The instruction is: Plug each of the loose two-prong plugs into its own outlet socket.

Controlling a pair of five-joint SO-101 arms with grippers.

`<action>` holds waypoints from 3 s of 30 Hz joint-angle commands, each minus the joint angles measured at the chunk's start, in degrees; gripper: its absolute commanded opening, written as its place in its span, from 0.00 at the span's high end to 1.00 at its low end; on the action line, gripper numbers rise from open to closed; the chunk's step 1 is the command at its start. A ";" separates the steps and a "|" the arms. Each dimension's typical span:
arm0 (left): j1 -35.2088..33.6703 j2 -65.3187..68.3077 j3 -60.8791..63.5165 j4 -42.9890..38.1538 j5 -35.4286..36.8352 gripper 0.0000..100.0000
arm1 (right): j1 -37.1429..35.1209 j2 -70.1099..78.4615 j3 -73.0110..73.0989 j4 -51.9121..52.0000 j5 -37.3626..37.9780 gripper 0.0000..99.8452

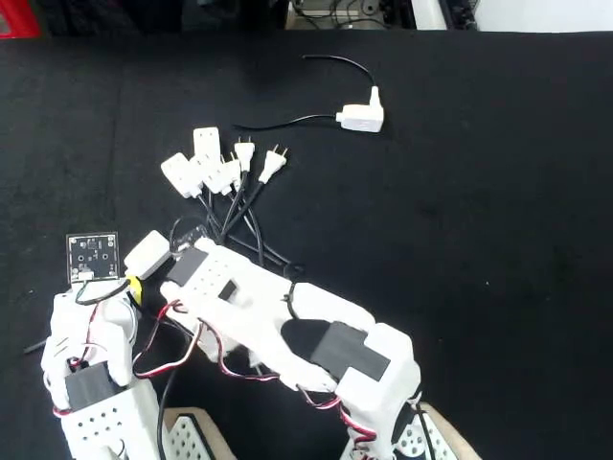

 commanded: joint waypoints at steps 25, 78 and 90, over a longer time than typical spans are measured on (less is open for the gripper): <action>1.45 0.00 1.01 0.88 -3.08 0.79 | 3.16 -15.34 16.84 -14.42 5.19 0.88; 1.45 0.09 1.01 0.88 -3.16 0.79 | -0.53 -12.62 20.44 -16.88 2.64 0.96; 1.45 0.09 1.01 0.97 -3.16 0.79 | 1.49 -18.86 17.01 -11.78 2.90 0.99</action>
